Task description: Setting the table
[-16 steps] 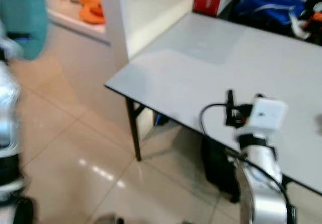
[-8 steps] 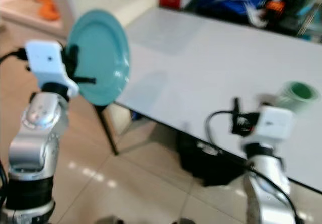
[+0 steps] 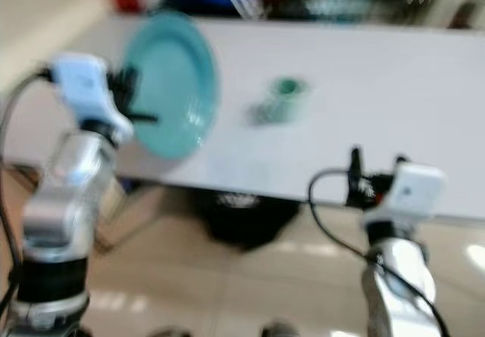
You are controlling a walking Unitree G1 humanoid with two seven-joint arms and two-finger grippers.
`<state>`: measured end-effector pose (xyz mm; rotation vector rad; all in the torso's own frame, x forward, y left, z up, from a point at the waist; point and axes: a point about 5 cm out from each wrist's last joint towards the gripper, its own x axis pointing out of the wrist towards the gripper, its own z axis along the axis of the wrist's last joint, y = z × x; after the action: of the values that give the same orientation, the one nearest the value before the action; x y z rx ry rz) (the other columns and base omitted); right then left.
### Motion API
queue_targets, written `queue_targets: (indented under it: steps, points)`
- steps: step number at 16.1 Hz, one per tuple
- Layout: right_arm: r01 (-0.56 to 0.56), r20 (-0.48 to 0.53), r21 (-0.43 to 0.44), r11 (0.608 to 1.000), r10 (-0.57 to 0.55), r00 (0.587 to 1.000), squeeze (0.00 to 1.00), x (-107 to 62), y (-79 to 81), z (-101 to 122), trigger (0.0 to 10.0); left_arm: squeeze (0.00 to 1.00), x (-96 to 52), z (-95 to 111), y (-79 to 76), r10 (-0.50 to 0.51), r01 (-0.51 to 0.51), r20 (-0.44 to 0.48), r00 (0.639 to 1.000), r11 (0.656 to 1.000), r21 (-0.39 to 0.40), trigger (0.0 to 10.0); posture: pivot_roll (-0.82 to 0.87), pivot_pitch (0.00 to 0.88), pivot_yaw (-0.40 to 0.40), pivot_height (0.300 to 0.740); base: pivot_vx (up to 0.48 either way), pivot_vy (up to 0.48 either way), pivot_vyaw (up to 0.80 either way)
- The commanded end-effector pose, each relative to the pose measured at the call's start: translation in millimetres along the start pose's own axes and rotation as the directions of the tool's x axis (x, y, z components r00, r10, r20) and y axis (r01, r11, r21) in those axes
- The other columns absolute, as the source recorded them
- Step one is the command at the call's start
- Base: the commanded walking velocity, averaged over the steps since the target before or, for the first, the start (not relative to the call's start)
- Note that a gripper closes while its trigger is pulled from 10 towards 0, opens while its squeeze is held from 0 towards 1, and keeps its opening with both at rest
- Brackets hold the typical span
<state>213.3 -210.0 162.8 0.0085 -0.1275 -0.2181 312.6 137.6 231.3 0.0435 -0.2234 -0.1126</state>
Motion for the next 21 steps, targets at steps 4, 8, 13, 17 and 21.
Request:
queue_targets:
  steps: [4,8,13,17,21]
  points:
    - [-0.088,0.056,0.051,0.995,0.085,0.995,0.00,-1.8,10.1,10.5,10.0,0.00,2.8,59.8,45.0,0.246,-0.263,0.310,0.918,0.965,0.011,10.0,-0.09,0.061,0.082,0.740,0.000,-0.240,0.00]
    - [-0.155,0.097,0.096,0.983,0.146,0.985,0.00,-1.2,19.2,15.1,10.0,0.00,-0.9,104.7,69.9,0.290,-0.320,0.508,0.811,0.947,-0.030,10.0,-0.08,0.050,0.069,0.740,0.000,0.000,0.00]
    - [-0.218,-0.041,0.074,0.973,0.221,0.974,0.00,2.6,27.1,-1.8,10.0,0.00,15.8,8.2,-5.6,-0.253,0.213,-0.097,0.963,0.929,-0.303,10.0,-0.07,0.039,0.066,0.740,0.000,0.000,0.00]
    - [-0.242,-0.133,0.208,0.948,0.273,0.953,0.00,-4.1,30.5,-15.8,10.0,0.00,14.3,-27.9,-29.8,-0.406,0.222,-0.244,0.880,0.808,-0.546,10.0,-0.08,0.052,0.067,0.740,0.000,0.000,0.00]
    - [-0.312,-0.150,0.211,0.926,0.346,0.926,0.00,-10.9,26.3,-12.2,10.0,0.00,31.5,-38.1,-7.3,-0.308,0.092,-0.264,0.914,0.791,-0.606,10.0,-0.09,0.066,0.083,0.740,0.000,0.000,0.00]
